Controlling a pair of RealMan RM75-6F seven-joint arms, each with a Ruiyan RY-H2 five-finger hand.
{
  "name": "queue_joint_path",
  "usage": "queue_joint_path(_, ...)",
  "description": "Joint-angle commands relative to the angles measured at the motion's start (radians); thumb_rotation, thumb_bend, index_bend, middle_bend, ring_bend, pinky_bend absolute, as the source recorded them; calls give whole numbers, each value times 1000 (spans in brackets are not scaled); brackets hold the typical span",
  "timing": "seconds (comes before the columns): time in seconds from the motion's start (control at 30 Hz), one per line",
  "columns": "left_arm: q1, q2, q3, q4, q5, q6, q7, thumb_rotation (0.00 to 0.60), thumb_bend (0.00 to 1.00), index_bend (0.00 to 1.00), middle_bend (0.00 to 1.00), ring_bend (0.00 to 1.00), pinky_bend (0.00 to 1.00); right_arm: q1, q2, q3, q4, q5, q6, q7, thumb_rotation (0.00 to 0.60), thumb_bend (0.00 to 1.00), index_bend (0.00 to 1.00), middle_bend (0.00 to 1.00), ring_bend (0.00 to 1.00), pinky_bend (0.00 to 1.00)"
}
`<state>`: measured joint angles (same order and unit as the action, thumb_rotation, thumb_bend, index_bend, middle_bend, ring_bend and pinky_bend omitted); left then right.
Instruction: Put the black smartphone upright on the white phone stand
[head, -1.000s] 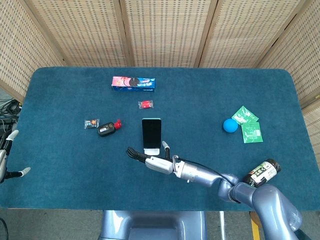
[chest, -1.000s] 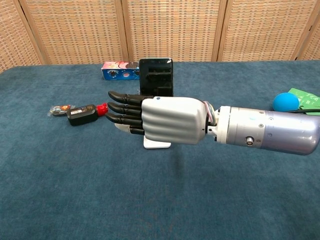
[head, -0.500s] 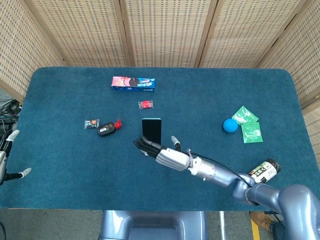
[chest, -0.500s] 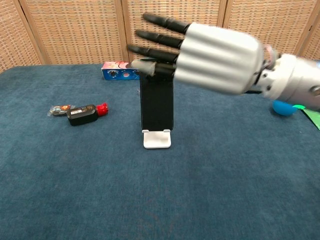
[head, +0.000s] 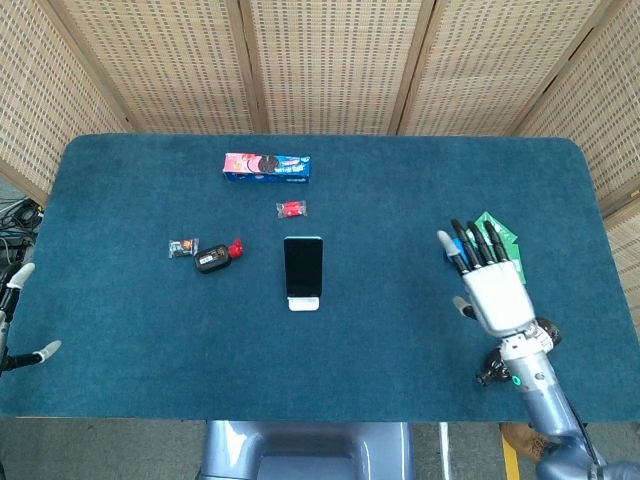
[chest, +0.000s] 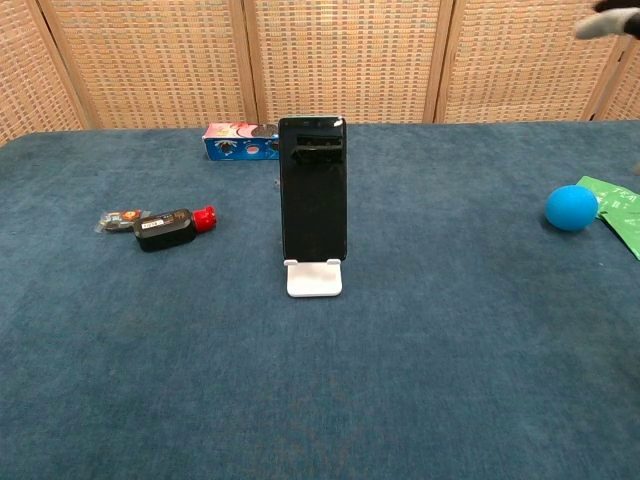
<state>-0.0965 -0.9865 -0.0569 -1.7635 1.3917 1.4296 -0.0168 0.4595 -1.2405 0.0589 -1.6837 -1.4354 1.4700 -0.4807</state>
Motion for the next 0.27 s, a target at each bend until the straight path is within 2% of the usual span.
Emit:
queue_joint_path(0.03, 12, 3, 4, -3, 12, 19, -10, 600, 0, 0, 0, 0, 0, -86, 24, -30, 27, 17, 57, 53, 600, 0, 0, 0, 0, 0)
queue_joint_path(0.27, 27, 8, 10, -7, 30, 42, -22, 600, 0, 0, 0, 0, 0, -157, 9, -43, 98, -14, 115, 95, 600, 0, 0, 0, 0, 0)
